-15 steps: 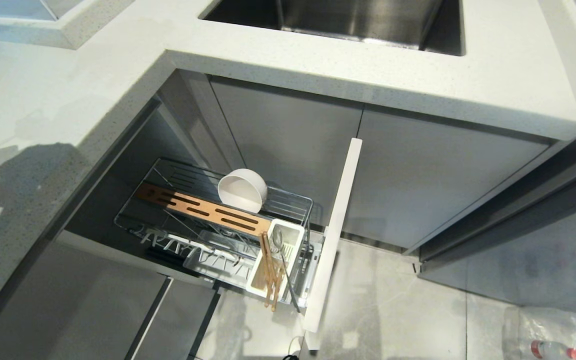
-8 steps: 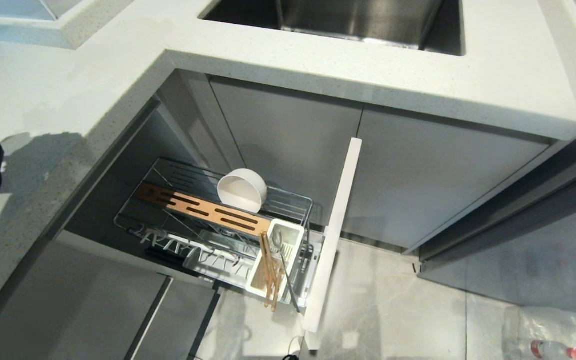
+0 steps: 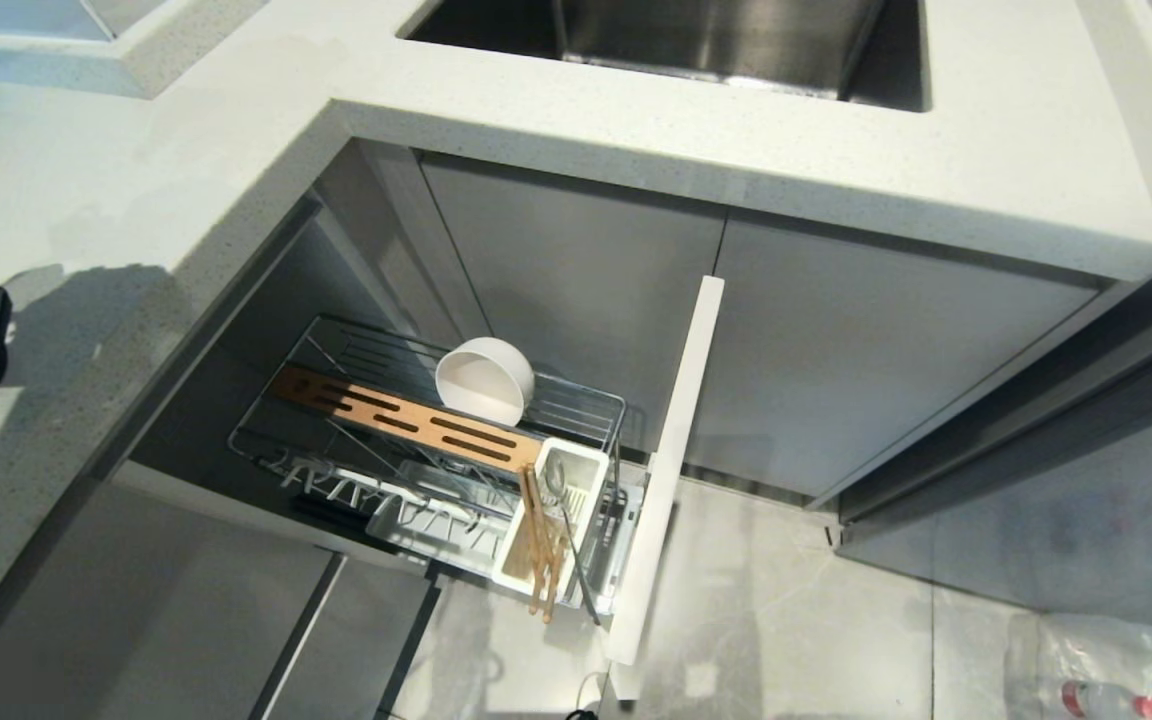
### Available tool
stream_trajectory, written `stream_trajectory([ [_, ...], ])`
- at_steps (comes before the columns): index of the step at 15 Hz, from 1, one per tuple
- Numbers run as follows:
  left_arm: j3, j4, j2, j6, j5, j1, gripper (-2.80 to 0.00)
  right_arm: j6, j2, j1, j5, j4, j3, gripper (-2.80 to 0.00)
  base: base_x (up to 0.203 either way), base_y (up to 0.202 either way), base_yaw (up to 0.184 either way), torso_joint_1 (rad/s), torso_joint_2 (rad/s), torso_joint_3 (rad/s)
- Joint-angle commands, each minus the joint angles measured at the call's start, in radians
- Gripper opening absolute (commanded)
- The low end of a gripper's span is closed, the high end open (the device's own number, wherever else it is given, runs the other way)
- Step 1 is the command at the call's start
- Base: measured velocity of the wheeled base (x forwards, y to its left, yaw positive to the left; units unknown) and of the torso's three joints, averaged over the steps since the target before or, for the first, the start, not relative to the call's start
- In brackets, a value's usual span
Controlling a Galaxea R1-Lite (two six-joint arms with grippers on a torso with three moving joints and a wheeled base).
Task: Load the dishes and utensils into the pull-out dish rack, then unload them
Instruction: Take the plate out of the cupboard
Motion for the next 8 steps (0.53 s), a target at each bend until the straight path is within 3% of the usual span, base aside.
stream_trajectory([
  [1,0.000,0.005,-0.005,-0.002,0.005,-0.001,-2.80,0.000,0.001,0.000,0.000,0.000,0.002,-2.80,0.000,0.000,0.000,0.000,0.00,0.000],
  [2,0.001,0.005,-0.005,-0.002,0.005,-0.001,-2.80,0.000,0.001,0.000,0.000,0.001,0.002,-2.80,0.000,0.000,0.000,0.000,0.00,0.000],
  [3,0.000,0.006,-0.005,-0.002,0.005,-0.002,0.00,0.000,0.001,0.000,0.000,0.001,0.002,-2.80,0.000,0.000,0.000,0.000,0.00,0.000],
  [8,0.000,-0.003,-0.014,-0.006,0.005,-0.016,0.00,0.000,0.001,0.000,0.000,-0.001,0.002,-2.80,0.000,0.000,0.000,0.000,0.00,0.000],
])
